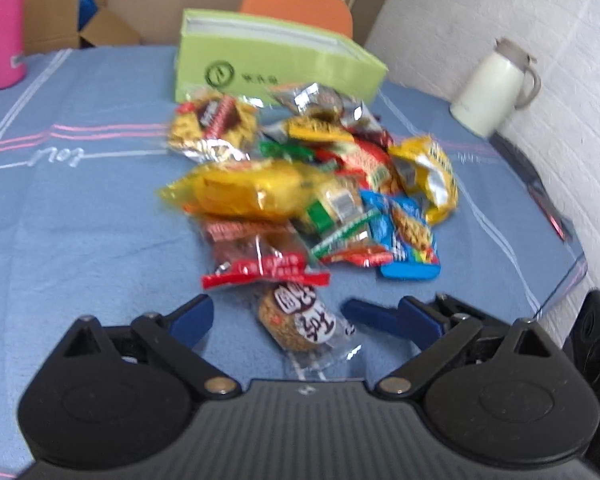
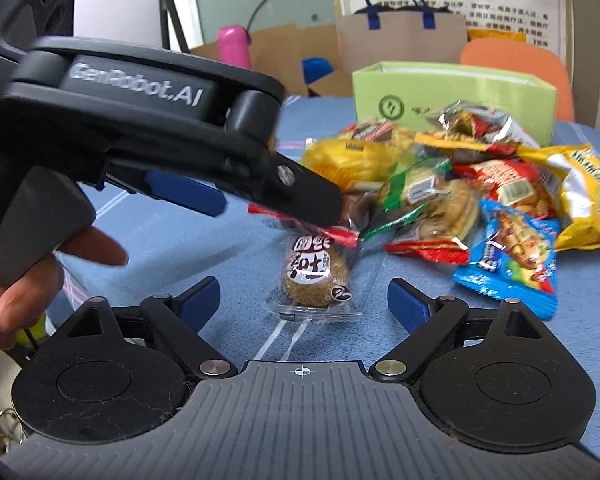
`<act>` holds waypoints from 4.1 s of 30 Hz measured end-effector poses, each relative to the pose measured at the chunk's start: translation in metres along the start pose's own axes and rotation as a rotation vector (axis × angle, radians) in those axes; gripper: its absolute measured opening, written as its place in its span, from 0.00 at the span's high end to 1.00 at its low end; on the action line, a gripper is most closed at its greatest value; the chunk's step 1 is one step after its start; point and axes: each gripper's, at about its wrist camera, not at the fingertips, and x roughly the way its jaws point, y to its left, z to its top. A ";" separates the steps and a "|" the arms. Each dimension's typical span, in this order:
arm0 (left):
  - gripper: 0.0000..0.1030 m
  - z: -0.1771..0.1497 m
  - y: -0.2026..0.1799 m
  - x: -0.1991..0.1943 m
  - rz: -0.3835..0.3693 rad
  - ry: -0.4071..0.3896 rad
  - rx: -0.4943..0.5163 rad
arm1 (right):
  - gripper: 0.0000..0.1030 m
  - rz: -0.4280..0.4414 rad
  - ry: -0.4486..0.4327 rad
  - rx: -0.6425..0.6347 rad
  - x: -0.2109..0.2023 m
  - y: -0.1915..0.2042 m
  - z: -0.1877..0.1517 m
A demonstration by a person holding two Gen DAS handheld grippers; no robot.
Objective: Organize snacks
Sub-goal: 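Grasp the round cookie packet with left tool while right tool grasps blue packet, then lower round cookie packet into green box with left tool while right drops blue packet, then move the left tool back to the pile and grasp the brown date packet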
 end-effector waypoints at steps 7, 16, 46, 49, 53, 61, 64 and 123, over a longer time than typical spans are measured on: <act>0.10 -0.003 0.005 0.015 0.000 0.051 -0.047 | 0.31 -0.022 -0.006 -0.043 -0.016 -0.010 0.001; 0.15 0.001 -0.003 0.023 0.036 0.058 -0.103 | 0.22 -0.100 0.016 0.027 -0.046 -0.058 -0.003; 0.65 -0.018 -0.017 0.000 -0.019 0.018 -0.072 | 0.58 -0.204 0.020 0.120 -0.040 -0.114 0.002; 0.65 -0.014 -0.012 -0.018 -0.055 -0.004 -0.061 | 0.58 -0.114 -0.001 0.184 -0.064 -0.123 0.003; 0.65 0.004 -0.017 -0.038 -0.141 -0.093 -0.043 | 0.58 0.037 -0.075 0.245 -0.074 -0.125 0.019; 0.65 0.100 -0.013 -0.018 -0.092 -0.263 0.046 | 0.58 -0.020 -0.193 0.072 -0.054 -0.130 0.093; 0.65 0.156 0.005 0.008 -0.064 -0.266 0.036 | 0.58 -0.084 -0.199 -0.002 -0.033 -0.152 0.135; 0.32 0.039 0.114 -0.024 0.064 -0.180 -0.311 | 0.10 0.298 0.018 -0.087 0.055 -0.017 0.085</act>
